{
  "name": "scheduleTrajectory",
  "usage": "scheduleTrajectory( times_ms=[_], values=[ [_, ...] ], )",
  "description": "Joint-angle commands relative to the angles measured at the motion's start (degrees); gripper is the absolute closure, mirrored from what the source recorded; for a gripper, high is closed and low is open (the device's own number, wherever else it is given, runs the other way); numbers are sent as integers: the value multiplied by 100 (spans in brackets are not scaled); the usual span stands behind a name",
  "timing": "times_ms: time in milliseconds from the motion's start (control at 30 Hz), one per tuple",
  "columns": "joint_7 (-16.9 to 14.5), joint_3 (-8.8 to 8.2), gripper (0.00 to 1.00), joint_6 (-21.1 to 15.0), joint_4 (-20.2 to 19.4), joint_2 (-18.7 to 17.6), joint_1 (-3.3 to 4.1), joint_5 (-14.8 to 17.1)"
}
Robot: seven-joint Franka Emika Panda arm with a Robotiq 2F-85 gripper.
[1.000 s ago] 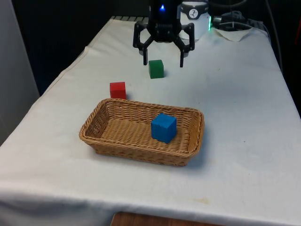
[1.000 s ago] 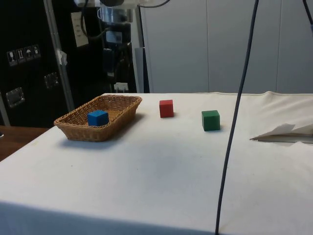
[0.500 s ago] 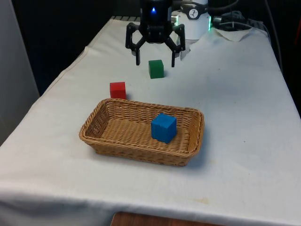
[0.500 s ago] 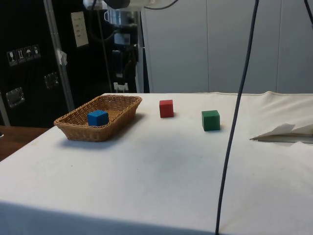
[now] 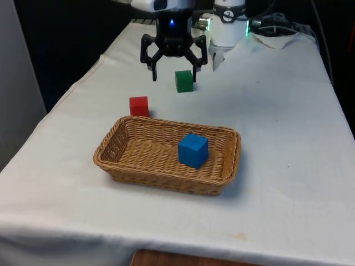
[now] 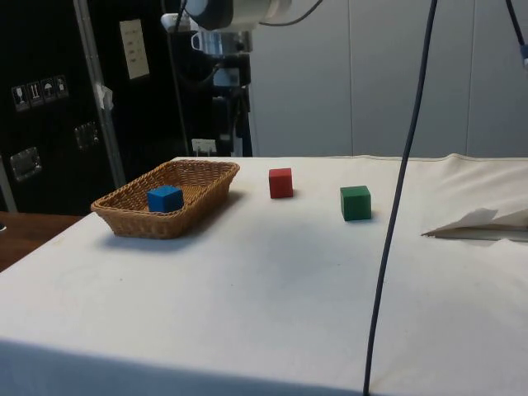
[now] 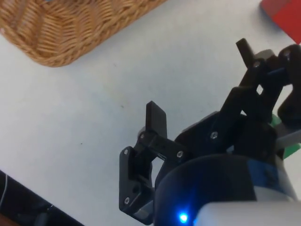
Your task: Pick up exactly two blocks and place them into the basket.
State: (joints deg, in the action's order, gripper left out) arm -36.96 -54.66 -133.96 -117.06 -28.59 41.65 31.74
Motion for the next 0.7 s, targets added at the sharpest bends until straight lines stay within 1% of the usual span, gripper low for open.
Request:
scheduleTrajectory(
  times_ms=[0, 133, 167, 233, 267, 300, 367, 400, 467, 500, 533, 567, 667],
  values=[
    [-109, 52, 0, -17, -11, -17, -63, 40],
    [-321, 52, 0, 0, -40, -120, -109, 103],
    [-424, 52, 0, 6, -52, -178, -138, 132],
    [-556, 57, 0, 11, -63, -246, -172, 178],
    [-447, 0, 0, 17, -52, -235, -103, 138],
    [-613, 52, 0, 17, -63, -281, -183, 206],
    [-768, 46, 0, 17, -74, -338, -223, 275],
    [-917, 34, 0, 17, -80, -395, -252, 361],
    [-1083, 23, 0, -6, -103, -453, -292, 470],
    [-980, -23, 0, 17, -86, -470, -223, 430],
    [-1163, 17, 0, -17, -115, -481, -309, 521],
    [-1329, 0, 0, -34, -138, -544, -338, 647],
    [-1581, -17, 0, -69, -160, -630, -378, 859]
  ],
)
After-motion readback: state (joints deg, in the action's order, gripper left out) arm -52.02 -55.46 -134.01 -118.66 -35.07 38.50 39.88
